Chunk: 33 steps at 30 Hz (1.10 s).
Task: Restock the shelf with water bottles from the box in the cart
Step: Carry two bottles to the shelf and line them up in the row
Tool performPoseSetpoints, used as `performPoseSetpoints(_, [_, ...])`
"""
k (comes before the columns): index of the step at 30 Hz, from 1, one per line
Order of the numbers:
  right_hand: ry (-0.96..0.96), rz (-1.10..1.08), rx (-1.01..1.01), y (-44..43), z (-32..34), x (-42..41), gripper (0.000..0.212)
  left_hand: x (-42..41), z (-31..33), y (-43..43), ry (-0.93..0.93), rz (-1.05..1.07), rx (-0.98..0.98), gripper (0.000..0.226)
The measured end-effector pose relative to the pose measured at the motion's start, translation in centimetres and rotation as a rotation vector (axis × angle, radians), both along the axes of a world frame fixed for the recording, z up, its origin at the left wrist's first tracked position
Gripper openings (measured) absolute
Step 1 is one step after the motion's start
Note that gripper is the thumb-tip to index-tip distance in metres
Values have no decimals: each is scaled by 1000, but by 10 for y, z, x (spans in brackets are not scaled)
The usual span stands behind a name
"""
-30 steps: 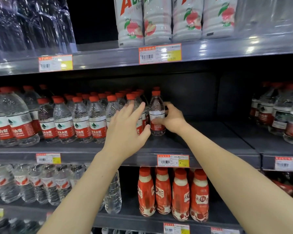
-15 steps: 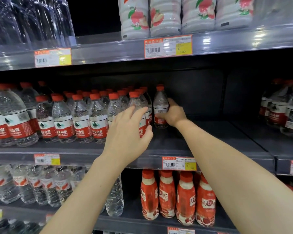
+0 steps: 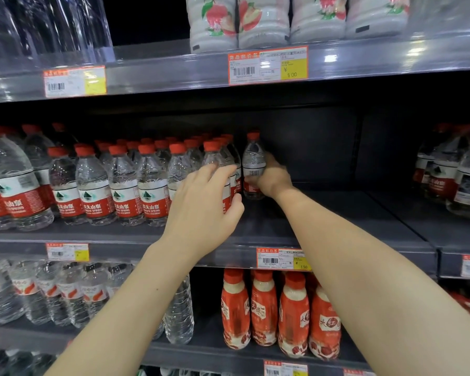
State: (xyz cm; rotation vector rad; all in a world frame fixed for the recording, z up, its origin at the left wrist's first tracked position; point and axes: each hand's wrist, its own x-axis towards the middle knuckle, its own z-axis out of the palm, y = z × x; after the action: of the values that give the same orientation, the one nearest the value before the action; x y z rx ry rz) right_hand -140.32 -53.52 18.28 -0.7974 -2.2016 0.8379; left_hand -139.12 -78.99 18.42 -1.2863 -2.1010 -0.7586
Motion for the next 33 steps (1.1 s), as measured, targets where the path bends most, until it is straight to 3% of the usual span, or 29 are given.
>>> performPoseSetpoints(9, [-4,5,-55,-2,3,5,83,-1,0,0,14,-27,-2,53])
performPoseSetpoints(15, [-116,-36,-99,-11,1,20,90,4,0,1,14,-5,-53,55])
performPoseSetpoints(19, [-199,6,1,-12,4,50,74,17,4,6,8,5,-105,57])
performPoseSetpoints(24, [-398,19,222,-17,13,113,72,48,9,17,-15,-10,-97,54])
performPoseSetpoints(28, [-371,-18,386,-28,12,164,63,75,4,29,-8,-17,-131,55])
performPoseSetpoints(33, [-406,18,453,-36,13,200,62,95,1,53,-4,5,-177,54])
